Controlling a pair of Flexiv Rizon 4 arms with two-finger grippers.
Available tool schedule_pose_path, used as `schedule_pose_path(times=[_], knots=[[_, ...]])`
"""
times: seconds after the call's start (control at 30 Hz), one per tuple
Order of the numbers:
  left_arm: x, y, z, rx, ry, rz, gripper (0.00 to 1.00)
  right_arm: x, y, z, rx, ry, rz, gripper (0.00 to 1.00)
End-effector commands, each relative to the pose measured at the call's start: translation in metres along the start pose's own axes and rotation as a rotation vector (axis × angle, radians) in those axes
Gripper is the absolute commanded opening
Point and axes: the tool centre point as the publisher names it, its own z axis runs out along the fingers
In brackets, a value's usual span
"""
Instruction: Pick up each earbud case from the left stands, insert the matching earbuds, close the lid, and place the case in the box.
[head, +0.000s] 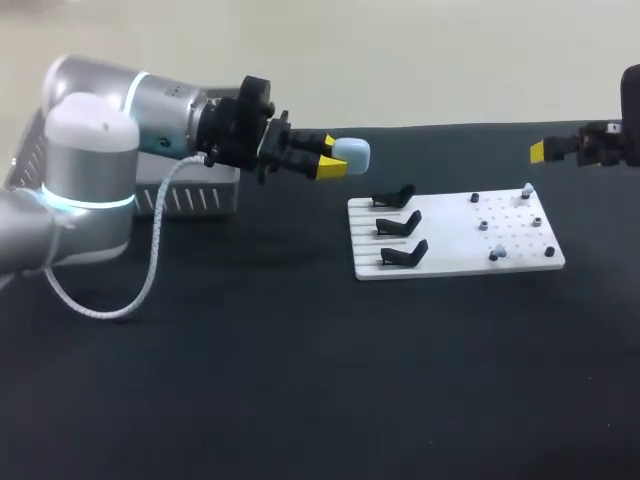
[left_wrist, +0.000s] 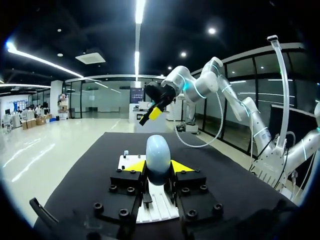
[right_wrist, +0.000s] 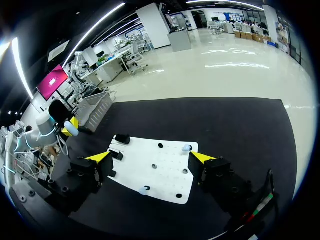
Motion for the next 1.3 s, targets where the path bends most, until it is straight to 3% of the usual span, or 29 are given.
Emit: schedule_pose_path(times=[0.03, 0.5, 0.57, 0.77, 0.93, 1.03, 1.3], knots=[[0.0, -0.006, 0.001, -0.082, -0.025, 0.012, 0.0, 0.0, 0.0, 0.0, 0.002, 0.0, 0.0, 1.0], [0.0, -0.006, 0.001, -0.082, -0.025, 0.012, 0.0, 0.0, 0.0, 0.0, 0.002, 0.0, 0.0, 1.0], [0.0, -0.006, 0.001, -0.082, -0.025, 0.012, 0.0, 0.004, 0.006, -0.005, -0.054, 0.003, 0.027, 1.0], [0.0, -0.006, 0.001, -0.082, -0.025, 0.012, 0.0, 0.016, 0.055, -0.016, -0.086, 0.035, -0.053, 1.0], [0.0, -0.006, 0.001, -0.082, -0.025, 0.012, 0.0, 0.019, 0.101, -0.023, -0.065, 0.048, -0.13, 1.0], [0.0, -0.006, 0.001, -0.082, -0.025, 0.012, 0.0, 0.023, 0.118, -0.013, 0.029, 0.095, -0.188, 1.0], [0.0, -0.006, 0.001, -0.082, -0.025, 0.012, 0.0, 0.024, 0.154, 0.015, 0.053, 0.153, -0.255, 1.0]])
